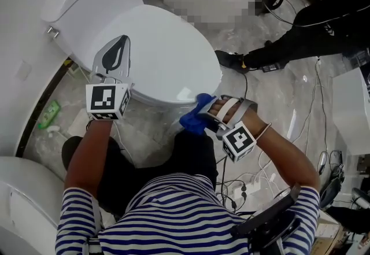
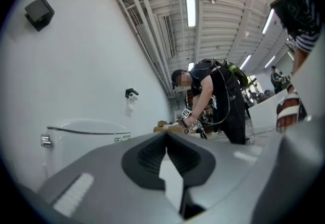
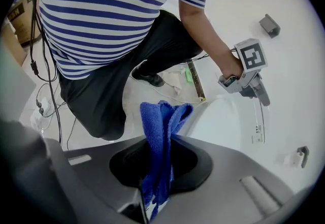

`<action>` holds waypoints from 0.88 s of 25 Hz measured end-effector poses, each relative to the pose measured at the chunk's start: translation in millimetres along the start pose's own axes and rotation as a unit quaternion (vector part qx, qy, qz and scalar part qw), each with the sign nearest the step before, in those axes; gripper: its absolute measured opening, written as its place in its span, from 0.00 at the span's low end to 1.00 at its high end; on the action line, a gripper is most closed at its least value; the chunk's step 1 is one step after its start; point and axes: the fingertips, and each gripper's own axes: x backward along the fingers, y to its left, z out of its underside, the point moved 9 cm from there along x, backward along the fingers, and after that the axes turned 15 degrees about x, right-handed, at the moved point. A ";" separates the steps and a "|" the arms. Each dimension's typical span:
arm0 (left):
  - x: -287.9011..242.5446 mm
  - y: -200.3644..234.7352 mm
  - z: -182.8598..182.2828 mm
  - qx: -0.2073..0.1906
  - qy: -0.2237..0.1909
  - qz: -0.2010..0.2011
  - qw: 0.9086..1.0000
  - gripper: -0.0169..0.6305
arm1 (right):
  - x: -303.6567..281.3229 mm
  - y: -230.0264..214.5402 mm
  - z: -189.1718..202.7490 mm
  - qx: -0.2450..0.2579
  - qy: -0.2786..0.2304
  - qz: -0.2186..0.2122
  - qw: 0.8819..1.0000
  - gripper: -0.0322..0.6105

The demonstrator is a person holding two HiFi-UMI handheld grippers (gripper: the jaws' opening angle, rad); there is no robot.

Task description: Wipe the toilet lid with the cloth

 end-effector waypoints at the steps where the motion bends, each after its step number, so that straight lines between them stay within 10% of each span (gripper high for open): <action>1: 0.0 -0.9 0.1 0.000 0.000 0.000 1.000 0.03 | 3.2 0.6 0.0 -0.002 -0.001 0.004 1.000 0.16; 6: -0.1 -3.9 -0.3 0.002 -0.001 -0.001 1.000 0.03 | 22.8 -23.1 10.6 -0.093 -0.024 0.087 0.992 0.16; 11: -0.2 -0.8 -1.4 0.003 -0.003 -0.007 1.000 0.03 | 28.8 -60.4 29.1 -0.241 -0.084 0.176 0.951 0.16; 15: -2.0 2.7 -3.1 0.006 -0.005 -0.012 1.000 0.03 | 25.2 -86.6 46.7 -0.353 -0.133 0.256 0.890 0.16; 22: -3.4 1.8 0.6 0.009 -0.002 -0.011 1.000 0.03 | 6.6 -129.2 70.5 -0.500 -0.175 0.404 0.746 0.16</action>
